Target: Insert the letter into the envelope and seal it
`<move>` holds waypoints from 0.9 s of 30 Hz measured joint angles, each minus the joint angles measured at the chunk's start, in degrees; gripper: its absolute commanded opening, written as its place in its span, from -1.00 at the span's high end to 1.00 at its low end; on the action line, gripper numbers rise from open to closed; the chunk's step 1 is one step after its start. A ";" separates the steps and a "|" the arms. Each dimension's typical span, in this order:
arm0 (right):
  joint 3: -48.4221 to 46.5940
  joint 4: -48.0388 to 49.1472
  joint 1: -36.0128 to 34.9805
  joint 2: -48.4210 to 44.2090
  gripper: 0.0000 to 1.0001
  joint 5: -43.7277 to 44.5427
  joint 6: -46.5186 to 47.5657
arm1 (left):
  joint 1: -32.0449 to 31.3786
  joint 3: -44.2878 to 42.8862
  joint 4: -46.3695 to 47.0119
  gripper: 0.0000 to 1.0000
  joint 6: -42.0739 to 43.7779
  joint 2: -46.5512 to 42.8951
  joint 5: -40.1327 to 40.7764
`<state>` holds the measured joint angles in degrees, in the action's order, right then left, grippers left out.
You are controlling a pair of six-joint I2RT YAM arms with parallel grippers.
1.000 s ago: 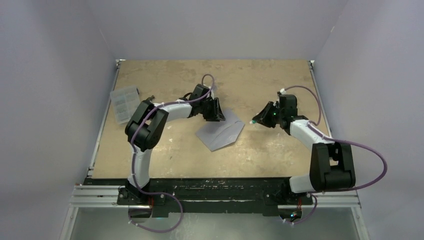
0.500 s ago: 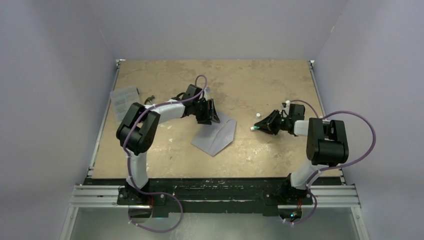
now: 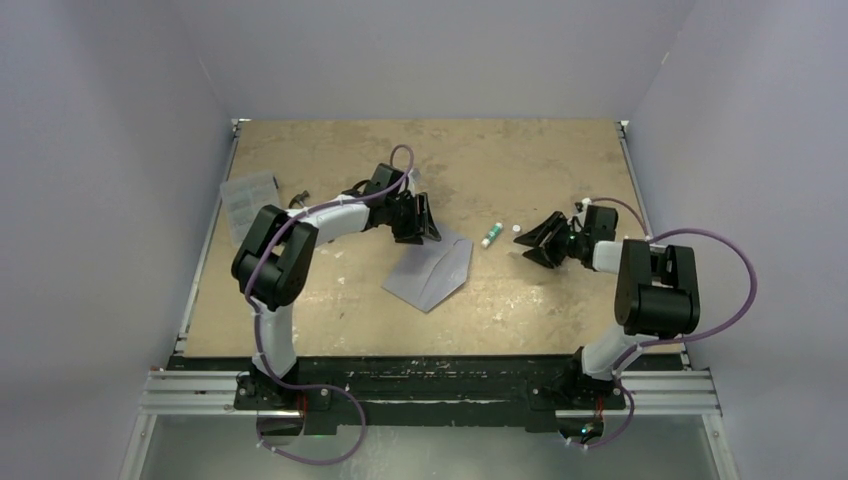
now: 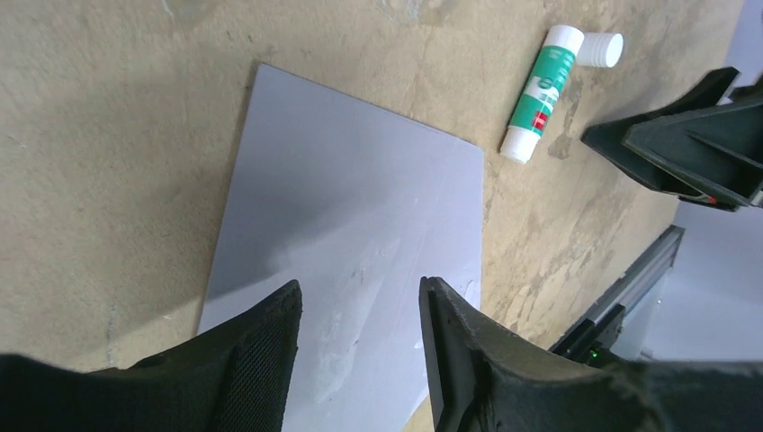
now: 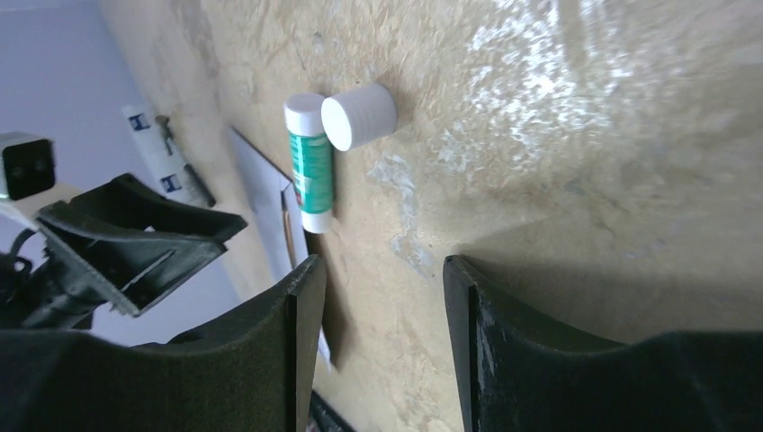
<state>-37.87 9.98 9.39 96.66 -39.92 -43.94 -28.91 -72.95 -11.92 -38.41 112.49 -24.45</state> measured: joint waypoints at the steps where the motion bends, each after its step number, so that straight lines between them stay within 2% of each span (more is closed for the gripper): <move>1: -0.04 -1.03 0.00 -0.98 -0.08 1.49 0.55 | 0.02 -0.09 -0.02 0.01 0.04 0.00 0.17; 7: -0.63 -4.85 -0.37 -5.55 -0.03 6.86 4.55 | 0.20 -0.66 -1.57 0.04 2.10 -0.72 4.96; 11: -1.44 -5.77 -3.02 -8.24 -0.02 9.51 6.54 | 0.74 -1.64 1.05 0.03 2.84 -0.48 9.46; 15: -2.45 -6.71 -6.36 -11.52 -0.03 12.44 7.89 | 1.16 -10.47 4.63 -0.07 4.13 6.32 12.81; 18: -3.13 -7.74 -7.41 -13.81 -0.04 13.84 9.38 | 1.27 -16.76 8.20 -0.10 4.90 12.98 13.09; 22: -3.37 -10.40 -7.48 -16.28 -0.04 15.58 11.65 | 1.46 -18.10 11.54 -0.09 5.03 16.37 11.32; 27: -3.15 -13.66 -7.48 -18.45 -0.04 16.83 13.42 | 1.49 -17.03 15.08 0.08 4.74 16.90 8.26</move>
<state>-41.01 -3.68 1.91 78.22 -23.09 -30.52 -27.42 -89.97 3.16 -33.67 129.38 -16.19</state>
